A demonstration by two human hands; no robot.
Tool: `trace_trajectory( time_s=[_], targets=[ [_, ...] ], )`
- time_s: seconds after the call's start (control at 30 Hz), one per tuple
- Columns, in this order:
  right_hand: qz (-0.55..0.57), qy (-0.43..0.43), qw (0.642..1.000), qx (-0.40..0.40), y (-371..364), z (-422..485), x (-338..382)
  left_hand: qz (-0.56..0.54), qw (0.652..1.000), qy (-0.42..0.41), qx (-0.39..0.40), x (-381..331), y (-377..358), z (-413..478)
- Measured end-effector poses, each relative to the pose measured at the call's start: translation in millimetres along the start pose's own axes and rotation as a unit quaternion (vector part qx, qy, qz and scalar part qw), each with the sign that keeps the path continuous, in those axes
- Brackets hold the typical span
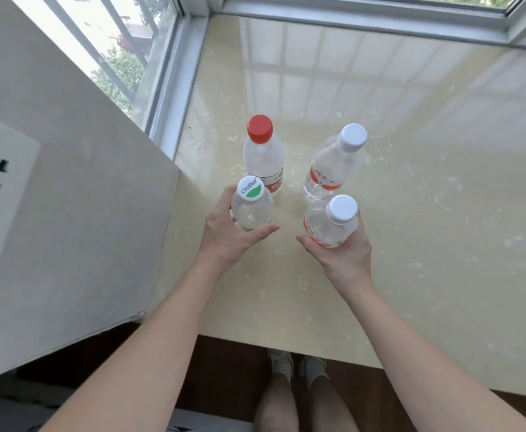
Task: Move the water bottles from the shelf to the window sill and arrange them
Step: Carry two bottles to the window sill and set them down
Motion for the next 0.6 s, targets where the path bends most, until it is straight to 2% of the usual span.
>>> trace_trajectory(
  time_s=[0.6],
  targets=[
    [-0.069,-0.007,0.997,0.027,-4,-13,-5,0.076,0.997,0.015,0.003,5,7,-15]
  ],
)
Point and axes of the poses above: each hand's wrist, its own z-axis towards the middle knuckle, its own y-axis out of the back of the hand, x = y × z, the point moved 5 cm from there along z, towards the middle knuckle, and after that the axes turned 10 degrees about x, right-handed, at the moved point
